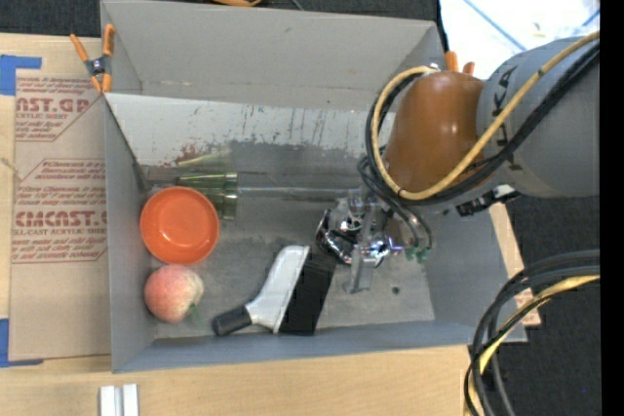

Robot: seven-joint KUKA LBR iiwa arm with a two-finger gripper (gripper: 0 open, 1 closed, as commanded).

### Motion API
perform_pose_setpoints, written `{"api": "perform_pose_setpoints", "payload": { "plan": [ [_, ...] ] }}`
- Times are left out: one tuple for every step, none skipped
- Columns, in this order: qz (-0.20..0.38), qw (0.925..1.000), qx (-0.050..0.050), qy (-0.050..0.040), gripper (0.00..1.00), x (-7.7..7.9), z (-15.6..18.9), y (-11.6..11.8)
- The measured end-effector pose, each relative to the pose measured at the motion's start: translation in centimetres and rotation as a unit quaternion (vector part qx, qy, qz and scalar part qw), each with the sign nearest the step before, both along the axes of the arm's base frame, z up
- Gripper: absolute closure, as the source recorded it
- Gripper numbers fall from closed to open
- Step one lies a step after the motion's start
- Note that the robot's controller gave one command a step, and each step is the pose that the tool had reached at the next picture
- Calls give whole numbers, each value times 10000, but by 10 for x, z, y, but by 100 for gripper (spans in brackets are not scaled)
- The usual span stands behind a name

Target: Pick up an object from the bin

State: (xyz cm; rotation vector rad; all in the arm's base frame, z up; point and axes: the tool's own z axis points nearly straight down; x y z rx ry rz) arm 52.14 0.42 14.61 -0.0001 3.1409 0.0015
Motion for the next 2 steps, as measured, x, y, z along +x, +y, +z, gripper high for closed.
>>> {"api": "perform_pose_setpoints", "payload": {
  "plan": [
    [0,10000,0,0,0,0,0,0],
    [2286,9735,7,-8,100,30,-56,32]
  ]
}}
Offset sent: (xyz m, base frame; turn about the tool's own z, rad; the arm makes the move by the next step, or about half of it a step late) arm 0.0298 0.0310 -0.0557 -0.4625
